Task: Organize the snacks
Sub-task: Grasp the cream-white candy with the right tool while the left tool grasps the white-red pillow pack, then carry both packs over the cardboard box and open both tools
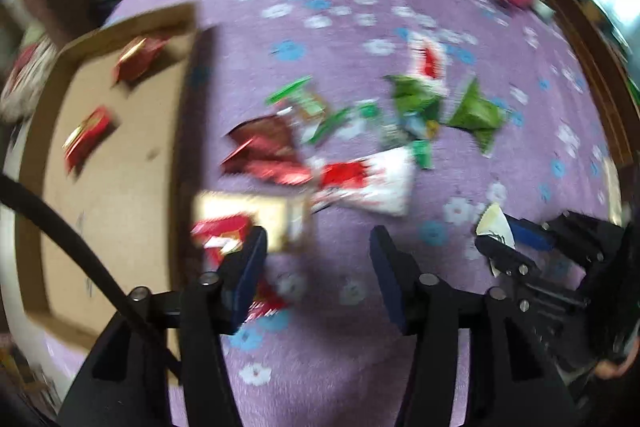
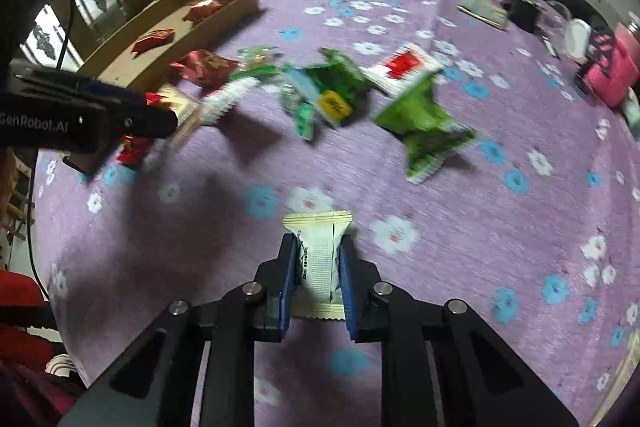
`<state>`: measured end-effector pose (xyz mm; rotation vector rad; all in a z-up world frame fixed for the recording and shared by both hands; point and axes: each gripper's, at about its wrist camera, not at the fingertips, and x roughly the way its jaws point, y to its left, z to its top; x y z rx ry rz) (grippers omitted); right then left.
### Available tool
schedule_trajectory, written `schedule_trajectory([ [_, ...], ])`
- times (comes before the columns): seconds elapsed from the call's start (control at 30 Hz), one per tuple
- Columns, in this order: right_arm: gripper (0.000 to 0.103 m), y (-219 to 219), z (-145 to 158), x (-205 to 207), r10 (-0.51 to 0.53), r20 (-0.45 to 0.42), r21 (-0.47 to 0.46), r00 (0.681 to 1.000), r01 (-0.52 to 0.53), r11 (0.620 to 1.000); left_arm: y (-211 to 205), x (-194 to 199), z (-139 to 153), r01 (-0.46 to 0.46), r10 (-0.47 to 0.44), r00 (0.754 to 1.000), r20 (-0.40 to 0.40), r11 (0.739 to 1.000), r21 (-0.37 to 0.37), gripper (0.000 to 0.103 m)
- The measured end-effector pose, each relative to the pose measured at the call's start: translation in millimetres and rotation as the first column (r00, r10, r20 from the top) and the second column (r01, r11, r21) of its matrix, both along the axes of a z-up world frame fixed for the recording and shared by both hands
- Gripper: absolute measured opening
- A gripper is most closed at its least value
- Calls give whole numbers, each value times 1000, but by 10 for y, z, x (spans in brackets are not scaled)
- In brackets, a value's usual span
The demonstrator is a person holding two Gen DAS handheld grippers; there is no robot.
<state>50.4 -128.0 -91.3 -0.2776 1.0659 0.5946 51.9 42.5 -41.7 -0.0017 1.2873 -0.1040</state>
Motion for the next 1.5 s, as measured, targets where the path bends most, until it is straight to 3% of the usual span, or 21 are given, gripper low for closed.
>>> schedule_trajectory([
  [0.1,19,-124,-2,-18,-12,-7,-1,1000,12,1000,-157,122,-14,134,-134,991,-8,990,46,71],
  [0.2,19,-169,0,1,-32,-22,22,999,32,999,-281,301,-129,208,-203,978,-52,969,130,72],
  [0.23,19,-187,0,7,-41,-29,35,999,42,999,-308,354,-186,228,-219,972,-84,966,121,72],
  [0.33,19,-250,-5,-3,-59,-32,49,998,61,997,-433,442,-274,266,-279,940,-197,960,-91,70],
  [0.37,19,-265,-6,-4,-64,-30,47,997,65,997,-475,443,-248,277,-294,936,-193,954,-111,70],
  [0.53,19,-402,-30,-9,-97,-21,42,995,98,994,-415,516,-99,259,-258,958,-126,966,-3,70],
  [0.67,20,-438,-42,-19,-106,-21,61,994,107,992,-404,533,-120,229,-227,967,-118,974,-4,70],
  [0.73,20,-445,-41,-13,-107,-23,65,994,108,992,-561,446,-124,308,-303,950,-70,949,68,70],
  [0.87,20,-447,-38,-9,-98,-24,63,995,99,993,-891,402,-228,495,-497,866,-55,839,225,70],
  [0.9,20,-449,-39,-9,-97,-25,63,995,98,993,-948,413,-259,514,-514,856,-66,826,232,70],
  [1.1,20,-440,-36,-7,-79,-21,51,997,80,995,-1128,617,-416,591,-571,807,-153,778,213,72],
  [1.2,20,-433,-37,-19,-73,-15,50,997,74,996,-1100,656,-447,600,-574,800,-176,778,187,72],
  [1.27,20,-429,-36,-30,-71,-8,47,997,72,996,-1117,670,-455,611,-585,791,-179,769,185,69],
  [1.33,20,-428,-36,-31,-74,-8,49,997,74,996,-1145,690,-446,628,-602,776,-189,763,150,39],
  [1.43,22,-416,-31,-28,-76,-13,46,997,76,996,-1241,622,-451,627,-603,779,-173,758,182,35],
  [1.5,31,-393,-26,-39,-53,-19,45,998,54,998,-1231,624,-456,594,-571,804,-164,786,173,34],
])
